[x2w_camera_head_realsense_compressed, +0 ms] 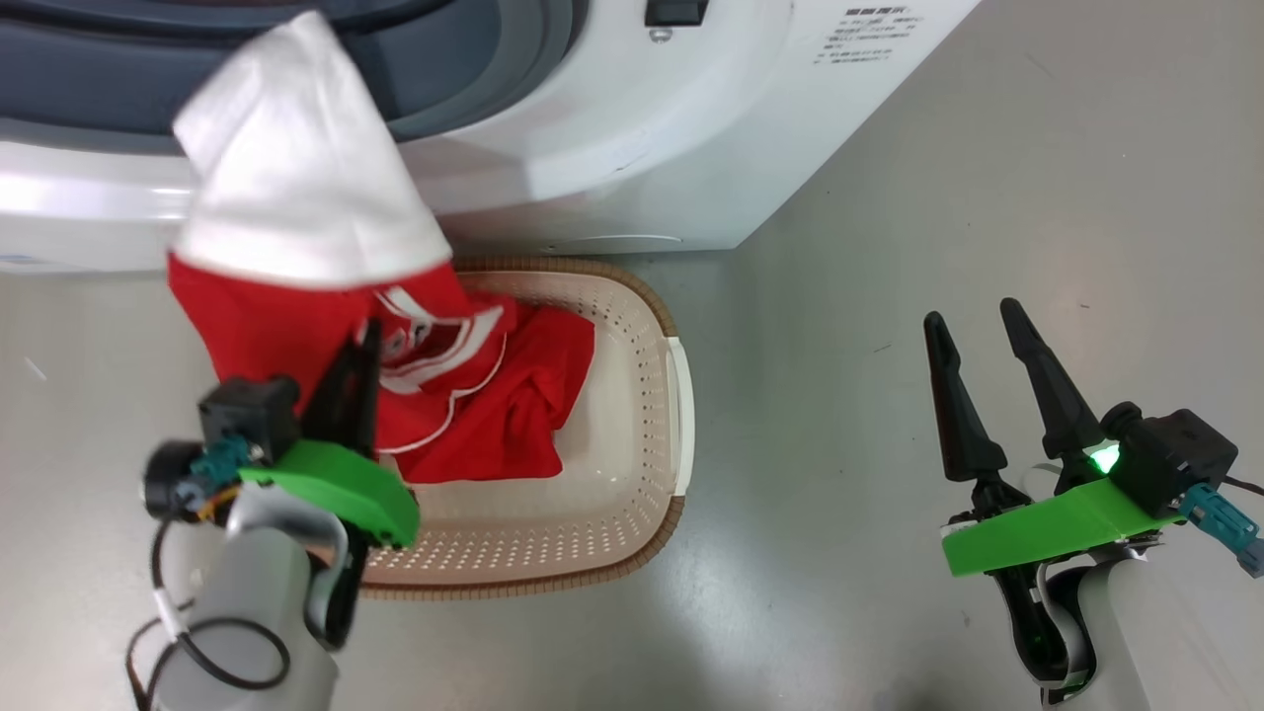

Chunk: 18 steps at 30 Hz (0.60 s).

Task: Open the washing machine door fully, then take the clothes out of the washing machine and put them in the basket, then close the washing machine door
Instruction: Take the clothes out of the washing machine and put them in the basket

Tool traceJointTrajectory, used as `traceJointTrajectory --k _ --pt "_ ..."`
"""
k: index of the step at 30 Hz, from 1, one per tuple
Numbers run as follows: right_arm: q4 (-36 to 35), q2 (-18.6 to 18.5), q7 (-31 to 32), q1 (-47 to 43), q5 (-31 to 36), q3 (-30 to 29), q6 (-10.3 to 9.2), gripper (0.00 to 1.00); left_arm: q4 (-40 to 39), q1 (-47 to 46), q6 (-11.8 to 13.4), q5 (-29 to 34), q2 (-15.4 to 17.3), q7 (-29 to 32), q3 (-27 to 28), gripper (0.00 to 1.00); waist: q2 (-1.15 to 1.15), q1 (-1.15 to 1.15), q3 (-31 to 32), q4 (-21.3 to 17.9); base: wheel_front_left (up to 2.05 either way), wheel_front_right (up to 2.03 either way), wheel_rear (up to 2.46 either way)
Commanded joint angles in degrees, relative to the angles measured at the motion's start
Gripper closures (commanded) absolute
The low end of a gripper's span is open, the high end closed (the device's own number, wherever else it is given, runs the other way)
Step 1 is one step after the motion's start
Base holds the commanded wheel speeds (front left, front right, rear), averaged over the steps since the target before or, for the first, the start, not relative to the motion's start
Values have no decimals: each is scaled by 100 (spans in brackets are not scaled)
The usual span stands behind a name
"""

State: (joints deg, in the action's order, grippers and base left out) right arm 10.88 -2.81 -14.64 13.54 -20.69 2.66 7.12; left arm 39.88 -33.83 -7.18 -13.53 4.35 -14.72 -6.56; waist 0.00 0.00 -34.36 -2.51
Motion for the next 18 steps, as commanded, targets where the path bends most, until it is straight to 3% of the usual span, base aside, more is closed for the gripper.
traceJointTrajectory --k 1,18 --pt "-111 -7 -36 22 17 129 36 0 -2 240 -31 -98 106 -28 27 100 0 0 -20 -1 0 0 0" --pt "-153 -7 -36 82 -37 170 36 0 1099 112 -31 -689 145 -28 -1313 100 0 0 -263 -131 0 0 0"
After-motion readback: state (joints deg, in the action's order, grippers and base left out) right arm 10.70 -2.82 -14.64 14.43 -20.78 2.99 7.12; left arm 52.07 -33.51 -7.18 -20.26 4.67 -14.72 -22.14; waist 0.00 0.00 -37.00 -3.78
